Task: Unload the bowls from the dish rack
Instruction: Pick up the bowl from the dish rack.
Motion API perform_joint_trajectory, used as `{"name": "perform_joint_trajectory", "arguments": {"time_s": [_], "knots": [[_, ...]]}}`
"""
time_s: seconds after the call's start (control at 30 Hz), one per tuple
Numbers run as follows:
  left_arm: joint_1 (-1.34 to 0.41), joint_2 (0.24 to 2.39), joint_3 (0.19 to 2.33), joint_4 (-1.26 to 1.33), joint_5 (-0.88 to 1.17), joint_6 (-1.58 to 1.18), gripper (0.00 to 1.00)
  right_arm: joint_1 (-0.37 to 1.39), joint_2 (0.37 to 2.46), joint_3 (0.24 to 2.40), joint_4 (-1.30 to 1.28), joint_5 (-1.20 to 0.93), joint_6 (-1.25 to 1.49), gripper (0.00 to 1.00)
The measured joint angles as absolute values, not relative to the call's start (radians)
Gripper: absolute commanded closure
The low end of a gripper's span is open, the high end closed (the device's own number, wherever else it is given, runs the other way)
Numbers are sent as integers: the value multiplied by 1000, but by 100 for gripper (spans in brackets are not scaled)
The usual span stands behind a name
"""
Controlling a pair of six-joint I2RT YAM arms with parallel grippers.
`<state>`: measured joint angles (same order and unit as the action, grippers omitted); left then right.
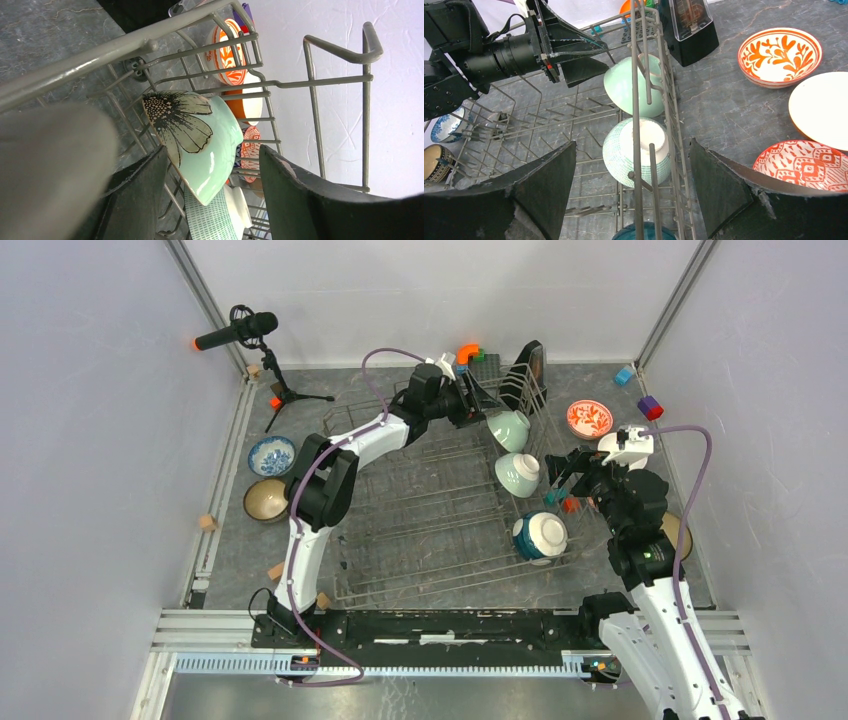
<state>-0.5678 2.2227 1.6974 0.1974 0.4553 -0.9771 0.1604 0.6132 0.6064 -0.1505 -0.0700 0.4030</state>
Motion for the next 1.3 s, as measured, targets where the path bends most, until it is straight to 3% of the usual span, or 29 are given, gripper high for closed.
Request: {"name": "perform_joint_trajectory", "arguments": {"time_s": [0.37, 0.8, 0.9, 1.1, 1.3], "knots": [[-574, 2229, 1762, 47, 436, -936, 14, 162, 613, 606, -151, -70, 403, 12], [-579, 2231, 1858, -183, 430, -884, 14, 162, 613, 606, -151, -70, 404, 11], [-582, 2254, 1917, -255, 429, -868, 1, 162, 613, 606, -151, -70, 404, 11], [-596, 2322, 2037, -396, 392, -791, 2, 162, 613, 606, -151, -70, 404, 11], [-596, 2329, 2039, -398, 396, -760, 20, 162, 614, 606, -150, -71, 404, 11]]}}
